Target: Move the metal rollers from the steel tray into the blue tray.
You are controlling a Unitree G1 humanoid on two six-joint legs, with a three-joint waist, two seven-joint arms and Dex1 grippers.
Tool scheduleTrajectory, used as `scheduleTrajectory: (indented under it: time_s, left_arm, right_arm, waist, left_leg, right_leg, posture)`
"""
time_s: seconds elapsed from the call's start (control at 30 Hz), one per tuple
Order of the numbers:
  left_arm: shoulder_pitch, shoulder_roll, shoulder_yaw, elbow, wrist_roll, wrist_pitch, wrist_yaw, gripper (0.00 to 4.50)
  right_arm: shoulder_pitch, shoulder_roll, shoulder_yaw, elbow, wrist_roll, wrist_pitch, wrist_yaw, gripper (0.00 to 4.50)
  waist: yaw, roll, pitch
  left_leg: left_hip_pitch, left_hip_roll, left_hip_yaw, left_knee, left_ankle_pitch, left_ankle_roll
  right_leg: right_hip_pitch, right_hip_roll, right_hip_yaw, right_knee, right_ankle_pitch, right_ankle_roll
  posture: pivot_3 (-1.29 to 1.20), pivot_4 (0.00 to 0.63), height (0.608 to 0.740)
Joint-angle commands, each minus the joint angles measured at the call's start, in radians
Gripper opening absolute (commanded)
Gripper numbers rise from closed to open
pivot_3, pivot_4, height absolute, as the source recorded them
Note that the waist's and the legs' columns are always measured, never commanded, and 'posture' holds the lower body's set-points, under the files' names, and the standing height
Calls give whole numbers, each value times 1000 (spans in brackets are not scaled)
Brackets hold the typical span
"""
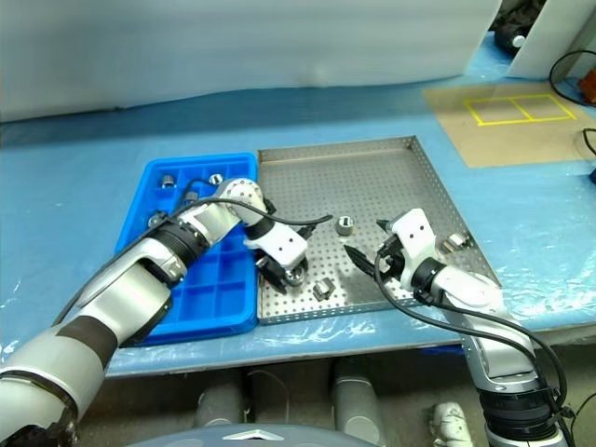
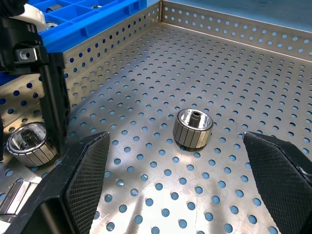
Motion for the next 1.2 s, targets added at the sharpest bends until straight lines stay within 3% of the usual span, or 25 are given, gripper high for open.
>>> scheduleTrajectory:
  time_s: [0.03, 0.1, 0.23, 0.57, 0.7, 0.93, 1.2]
  left_arm:
    - [12, -3, 26, -10, 15, -7, 11, 2667]
    - [14, -2, 31, -12, 9, -10, -10, 2667]
    - [16, -9, 55, -17, 4, 1, -1, 1855]
    - [1, -40, 221, -109, -141, 192, 4, 1855]
    - [-8, 15, 266, -132, -145, 248, 12, 1855]
    - [109, 216, 291, -281, -137, 281, -8, 1855]
    - [262, 399, 421, -547, -196, 494, 96, 1855]
  right_arm:
    - [-8, -5, -2, -40, -1, -22, -6, 4500]
    - [-10, -5, 0, -39, -2, -23, -8, 4500]
    - [-16, -6, 4, -34, -2, -23, -9, 4500]
    - [-89, -20, 20, 10, 27, -26, 56, 4500]
    - [-166, -39, 34, 40, 78, -2, 144, 4500]
    - [-361, -80, 121, 164, 121, -3, 341, 4500]
    - [-573, -38, 281, 306, 154, -9, 595, 4500]
  waist:
    - [1, 0, 0]
    - [1, 0, 0]
    - [1, 0, 0]
    - [3, 0, 0]
    - [2, 0, 0]
    - [20, 1, 0]
    - [41, 1, 0]
  left_leg:
    - [0, 0, 0, 0, 0, 0]
    - [0, 0, 0, 0, 0, 0]
    - [0, 0, 0, 1, 0, 1]
    - [-2, -1, 1, 3, -2, 3]
    - [-2, 0, 1, 3, -2, 3]
    - [-2, 0, 1, 1, -1, 2]
    - [-2, 3, 0, -3, 1, -2]
  right_leg:
    - [0, 0, 0, 0, 0, 0]
    - [0, 0, 0, 0, 0, 0]
    - [0, 0, 1, 0, 0, 0]
    - [-1, -1, 1, 0, 0, 0]
    - [-1, 0, 1, 0, 0, 0]
    - [-2, 0, 0, 1, 0, 0]
    - [-6, 0, -4, 4, 1, -1]
  posture:
    - [-488, 150, 740]
    - [-488, 150, 740]
    - [-480, 150, 740]
    - [-403, 150, 740]
    - [-335, 150, 740]
    - [-183, 150, 740]
    - [57, 150, 740]
